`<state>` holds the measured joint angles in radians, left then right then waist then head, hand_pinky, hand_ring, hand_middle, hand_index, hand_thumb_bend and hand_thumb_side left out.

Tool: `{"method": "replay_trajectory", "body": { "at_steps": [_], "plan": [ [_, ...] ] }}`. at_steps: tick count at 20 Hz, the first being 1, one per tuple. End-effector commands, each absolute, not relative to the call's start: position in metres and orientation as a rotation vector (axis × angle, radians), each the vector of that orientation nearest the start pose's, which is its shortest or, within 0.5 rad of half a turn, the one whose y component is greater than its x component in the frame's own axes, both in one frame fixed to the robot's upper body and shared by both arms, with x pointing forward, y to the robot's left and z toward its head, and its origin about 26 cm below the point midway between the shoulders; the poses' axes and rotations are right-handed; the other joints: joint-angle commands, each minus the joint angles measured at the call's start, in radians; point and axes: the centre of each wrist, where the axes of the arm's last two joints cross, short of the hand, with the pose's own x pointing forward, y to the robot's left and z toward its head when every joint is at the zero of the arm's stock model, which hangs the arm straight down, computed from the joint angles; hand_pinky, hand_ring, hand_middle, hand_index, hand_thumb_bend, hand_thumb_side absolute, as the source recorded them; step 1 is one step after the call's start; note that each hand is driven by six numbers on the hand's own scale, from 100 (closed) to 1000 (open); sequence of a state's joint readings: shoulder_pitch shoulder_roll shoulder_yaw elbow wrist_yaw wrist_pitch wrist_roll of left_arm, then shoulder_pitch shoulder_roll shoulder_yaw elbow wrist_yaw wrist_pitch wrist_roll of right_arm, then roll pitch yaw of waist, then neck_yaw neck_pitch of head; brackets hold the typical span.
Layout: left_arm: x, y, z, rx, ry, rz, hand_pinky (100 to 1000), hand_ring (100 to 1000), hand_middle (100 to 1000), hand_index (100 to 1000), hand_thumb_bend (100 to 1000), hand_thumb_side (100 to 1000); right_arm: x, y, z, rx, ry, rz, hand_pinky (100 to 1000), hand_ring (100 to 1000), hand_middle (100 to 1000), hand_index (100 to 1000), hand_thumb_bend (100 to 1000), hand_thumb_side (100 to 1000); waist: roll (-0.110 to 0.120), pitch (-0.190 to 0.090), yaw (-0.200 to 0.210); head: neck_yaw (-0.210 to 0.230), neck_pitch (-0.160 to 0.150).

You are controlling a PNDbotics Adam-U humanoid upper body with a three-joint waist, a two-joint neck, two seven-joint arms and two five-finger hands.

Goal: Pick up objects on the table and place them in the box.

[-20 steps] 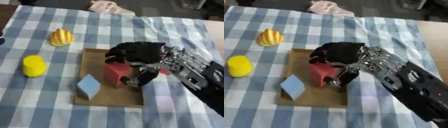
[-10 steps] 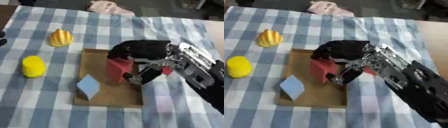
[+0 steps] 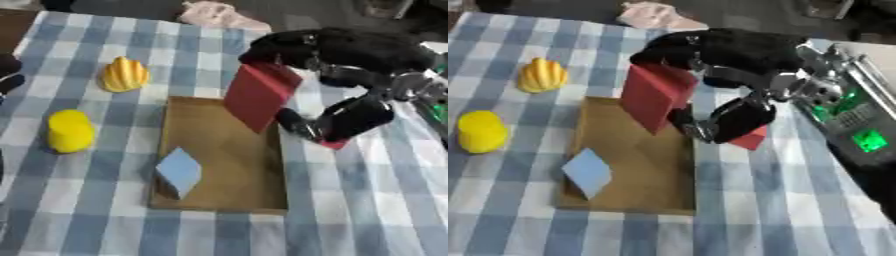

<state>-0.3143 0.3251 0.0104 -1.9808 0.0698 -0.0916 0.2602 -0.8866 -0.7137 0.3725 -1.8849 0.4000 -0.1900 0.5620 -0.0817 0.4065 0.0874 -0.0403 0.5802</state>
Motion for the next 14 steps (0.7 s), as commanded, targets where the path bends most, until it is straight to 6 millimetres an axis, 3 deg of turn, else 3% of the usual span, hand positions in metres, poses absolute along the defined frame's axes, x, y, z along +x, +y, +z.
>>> {"method": "replay_trajectory", "body": {
  "at_steps": [1,8,14],
  "plan": [
    [0.3,0.265,0.208,0.221,-2.417,-0.038,826,792,682,803,142,822,0.31,-0.204,0.35,0.791,2.343,-2.218,957,1000,891,1000,100,212,0.008,-0.026,-0.003,0.008,0.003],
    [0.301,0.263,0.209,0.209,-2.421,-0.036,826,791,682,803,143,821,0.323,-0.194,0.339,0.799,2.268,-2.321,949,1000,883,1000,100,248,0.011,-0.023,0.003,-0.01,-0.003],
    [0.301,0.262,0.208,0.203,-2.418,-0.034,826,791,682,803,144,823,0.345,-0.176,0.317,0.831,2.134,-2.418,940,1000,895,1000,100,300,0.01,-0.02,0.011,-0.025,-0.012]
  ]
}}
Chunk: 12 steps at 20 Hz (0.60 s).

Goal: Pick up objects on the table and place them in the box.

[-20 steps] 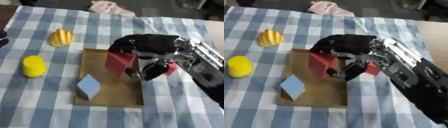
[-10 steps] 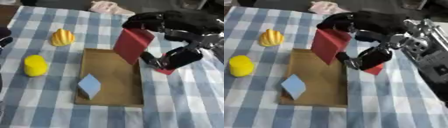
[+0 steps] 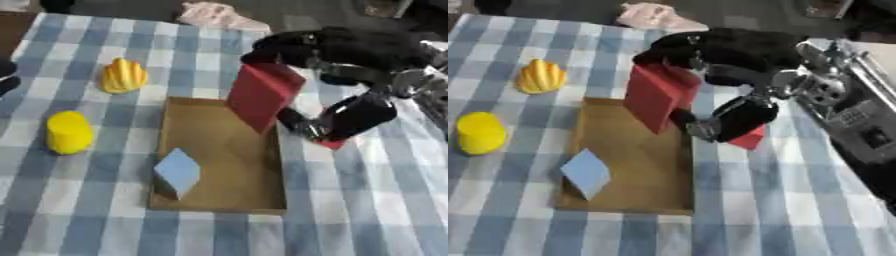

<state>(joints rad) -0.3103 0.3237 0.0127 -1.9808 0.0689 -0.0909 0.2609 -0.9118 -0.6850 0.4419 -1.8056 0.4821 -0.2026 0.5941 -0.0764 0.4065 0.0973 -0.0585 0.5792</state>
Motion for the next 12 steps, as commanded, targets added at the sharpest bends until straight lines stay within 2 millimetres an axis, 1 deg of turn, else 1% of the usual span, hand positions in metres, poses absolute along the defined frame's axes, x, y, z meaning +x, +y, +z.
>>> {"method": "replay_trajectory", "body": {
  "at_steps": [1,4,5,6,8,9,10,11,12],
  "plan": [
    [0.301,0.262,0.208,0.202,-2.418,-0.034,826,791,682,803,144,824,0.349,-0.174,0.312,0.838,2.116,-2.43,940,1000,896,1000,100,302,0.005,-0.02,0.002,-0.007,-0.013],
    [0.301,0.261,0.208,0.197,-2.418,-0.036,826,791,682,803,144,825,0.361,-0.169,0.299,0.875,2.06,-2.464,938,1000,903,1000,100,321,0.005,-0.018,0.005,-0.01,-0.013],
    [0.301,0.261,0.208,0.196,-2.417,-0.036,826,791,682,803,144,825,0.365,-0.169,0.295,0.889,2.044,-2.476,939,1000,906,1000,101,314,0.005,-0.017,0.006,-0.011,-0.013],
    [0.301,0.261,0.208,0.195,-2.417,-0.037,826,791,682,803,144,825,0.37,-0.169,0.291,0.899,2.031,-2.487,940,1000,907,1000,116,285,0.005,-0.017,0.007,-0.012,-0.013],
    [0.301,0.261,0.208,0.195,-2.417,-0.037,826,791,682,803,144,825,0.376,-0.17,0.285,0.908,2.009,-2.506,942,1000,910,1000,105,270,0.005,-0.016,0.008,-0.011,-0.013],
    [0.301,0.261,0.208,0.195,-2.417,-0.038,826,791,682,803,143,825,0.379,-0.17,0.282,0.908,1.999,-2.511,945,1000,914,1000,100,459,0.006,-0.016,0.008,-0.012,-0.013],
    [0.301,0.26,0.208,0.195,-2.417,-0.039,826,791,682,803,143,826,0.381,-0.171,0.281,0.906,1.997,-2.51,951,1000,918,1000,100,668,0.006,-0.016,0.008,-0.013,-0.014],
    [0.301,0.26,0.208,0.195,-2.417,-0.041,826,791,682,803,143,826,0.382,-0.171,0.28,0.904,1.997,-2.506,956,1000,923,1000,100,699,0.006,-0.016,0.008,-0.014,-0.014],
    [0.301,0.26,0.208,0.195,-2.415,-0.043,826,791,682,803,143,827,0.383,-0.172,0.279,0.905,1.996,-2.501,961,1000,934,1000,100,771,0.006,-0.016,0.007,-0.014,-0.015]
  ]
}}
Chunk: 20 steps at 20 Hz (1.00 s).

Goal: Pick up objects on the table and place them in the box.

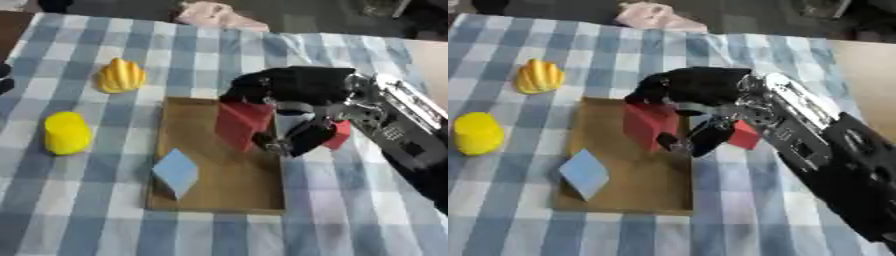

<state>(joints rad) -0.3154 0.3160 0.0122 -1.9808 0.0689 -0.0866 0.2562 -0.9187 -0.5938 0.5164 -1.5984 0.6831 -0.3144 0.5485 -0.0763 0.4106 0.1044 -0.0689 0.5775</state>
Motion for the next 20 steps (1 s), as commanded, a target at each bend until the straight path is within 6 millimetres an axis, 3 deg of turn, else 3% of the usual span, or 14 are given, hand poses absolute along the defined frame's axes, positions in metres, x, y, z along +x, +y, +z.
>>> {"method": "replay_trajectory", "body": {
  "at_steps": [1,4,6,8,10,12,13,17,20],
  "plan": [
    [0.3013,0.2602,0.2084,0.196,-2.413,-0.045,826,791,682,803,143,827,0.384,-0.1716,0.2796,0.91,1.991,-2.494,964,1000,941,1000,110,793,0.006,-0.021,0.0,-0.004,-0.014],
    [0.3013,0.26,0.2084,0.195,-2.411,-0.048,826,791,683,803,143,827,0.3848,-0.1716,0.2791,0.938,1.952,-2.493,979,1000,977,1000,164,869,0.006,-0.021,-0.001,-0.005,-0.015],
    [0.3013,0.2602,0.2085,0.196,-2.41,-0.049,826,791,683,803,142,827,0.3852,-0.1719,0.278,0.945,1.922,-2.5,983,1000,984,1000,196,806,0.007,-0.022,-0.001,-0.004,-0.015],
    [0.3013,0.2603,0.2087,0.197,-2.411,-0.049,826,792,683,803,142,826,0.3855,-0.1723,0.2768,0.937,1.888,-2.516,991,1000,997,1000,228,683,0.007,-0.023,-0.002,-0.003,-0.014],
    [0.3013,0.2603,0.2086,0.197,-2.411,-0.049,826,792,683,803,143,826,0.3847,-0.1732,0.2769,0.925,1.866,-2.527,991,1000,996,1000,237,647,0.006,-0.023,-0.003,-0.001,-0.014],
    [0.3014,0.2602,0.2087,0.195,-2.411,-0.05,826,792,684,804,143,825,0.384,-0.1741,0.2763,0.912,1.848,-2.543,995,1000,992,1000,266,453,0.006,-0.024,-0.003,0.0,-0.015],
    [0.3014,0.2602,0.2087,0.195,-2.412,-0.05,826,792,684,804,143,825,0.3836,-0.1744,0.276,0.907,1.843,-2.553,995,1000,987,1000,285,280,0.006,-0.024,-0.003,0.001,-0.015],
    [0.3013,0.2603,0.2083,0.195,-2.41,-0.048,826,792,684,803,143,827,0.3814,-0.175,0.2764,0.882,1.867,-2.566,991,1000,975,1000,231,310,0.006,-0.024,-0.004,0.003,-0.013],
    [0.3011,0.261,0.2079,0.199,-2.407,-0.047,826,792,684,803,143,826,0.3772,-0.1785,0.2818,0.891,1.914,-2.54,980,1000,963,1000,200,274,0.005,-0.025,-0.007,0.007,-0.01]
  ]
}}
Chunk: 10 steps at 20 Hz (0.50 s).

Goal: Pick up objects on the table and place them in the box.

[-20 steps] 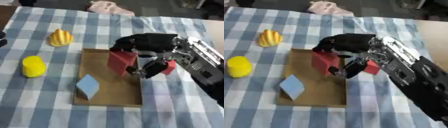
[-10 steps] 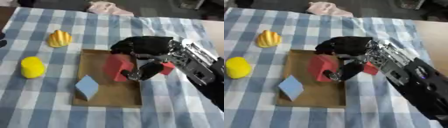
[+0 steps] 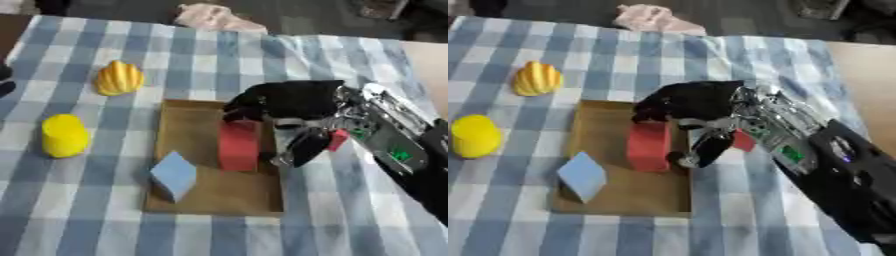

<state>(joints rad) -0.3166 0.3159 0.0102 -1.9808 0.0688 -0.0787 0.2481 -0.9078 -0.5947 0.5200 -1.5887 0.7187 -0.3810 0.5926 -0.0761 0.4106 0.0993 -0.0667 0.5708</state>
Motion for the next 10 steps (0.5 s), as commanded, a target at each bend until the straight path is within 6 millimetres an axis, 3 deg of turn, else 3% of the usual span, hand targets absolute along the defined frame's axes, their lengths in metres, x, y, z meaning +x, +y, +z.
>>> {"method": "replay_trajectory", "body": {
  "at_steps": [1,5,10],
  "plan": [
    [0.301,0.261,0.208,0.201,-2.407,-0.047,826,792,684,803,143,825,0.375,-0.181,0.285,0.899,1.932,-2.526,977,1000,959,1000,189,266,0.004,-0.026,-0.003,0.007,-0.002],
    [0.301,0.263,0.207,0.212,-2.404,-0.047,826,792,684,803,143,824,0.36,-0.198,0.304,0.954,2.003,-2.454,964,1000,951,1000,193,188,0.001,-0.031,-0.011,0.018,0.001],
    [0.3,0.264,0.207,0.222,-2.404,-0.043,826,792,684,803,142,821,0.338,-0.222,0.327,1.063,2.081,-2.364,947,1000,938,1000,207,183,0.0,-0.037,-0.02,0.03,0.004]
  ]
}}
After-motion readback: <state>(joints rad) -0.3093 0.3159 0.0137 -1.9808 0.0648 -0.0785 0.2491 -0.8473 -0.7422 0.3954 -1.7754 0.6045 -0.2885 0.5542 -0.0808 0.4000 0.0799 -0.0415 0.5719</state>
